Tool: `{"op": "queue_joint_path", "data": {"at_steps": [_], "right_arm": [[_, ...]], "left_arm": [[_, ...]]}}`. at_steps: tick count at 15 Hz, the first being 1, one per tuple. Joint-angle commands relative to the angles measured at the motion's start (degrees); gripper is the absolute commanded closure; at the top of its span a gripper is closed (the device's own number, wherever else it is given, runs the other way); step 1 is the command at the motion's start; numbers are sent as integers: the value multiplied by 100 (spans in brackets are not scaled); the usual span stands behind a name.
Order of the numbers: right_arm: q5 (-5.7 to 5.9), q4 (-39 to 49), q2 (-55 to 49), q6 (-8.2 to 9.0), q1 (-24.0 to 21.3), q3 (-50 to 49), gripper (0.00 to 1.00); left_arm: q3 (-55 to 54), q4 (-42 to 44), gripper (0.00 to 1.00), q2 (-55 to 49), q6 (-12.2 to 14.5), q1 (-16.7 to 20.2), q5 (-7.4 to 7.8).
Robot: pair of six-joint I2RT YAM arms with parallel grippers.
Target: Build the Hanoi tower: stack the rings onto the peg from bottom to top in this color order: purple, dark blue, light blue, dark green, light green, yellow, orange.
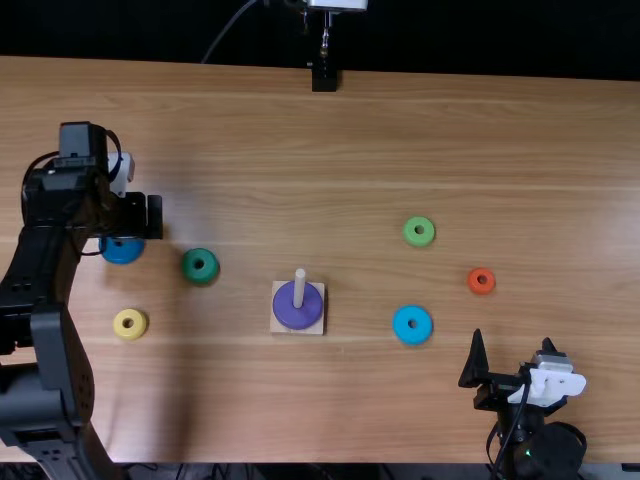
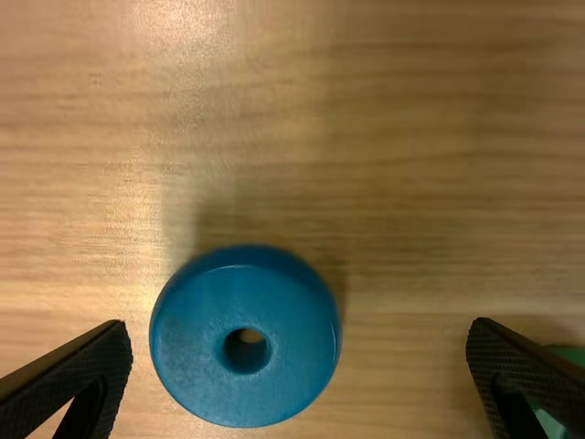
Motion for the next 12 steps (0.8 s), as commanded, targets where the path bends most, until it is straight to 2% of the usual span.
{"op": "queue_joint_path", "data": {"at_steps": [1,4,12], "right_arm": [[53,-424,-73,-20,-59,-366,0],[53,-424,-73,-20,-51,-366,0],[53,-424,-73,-20,-59,-366,0]], "left_arm": [[172,-19,0,86,20,127,-17],[146,-9,0,95,30,233,25],[137,-9,0,323,30,224,46]]}}
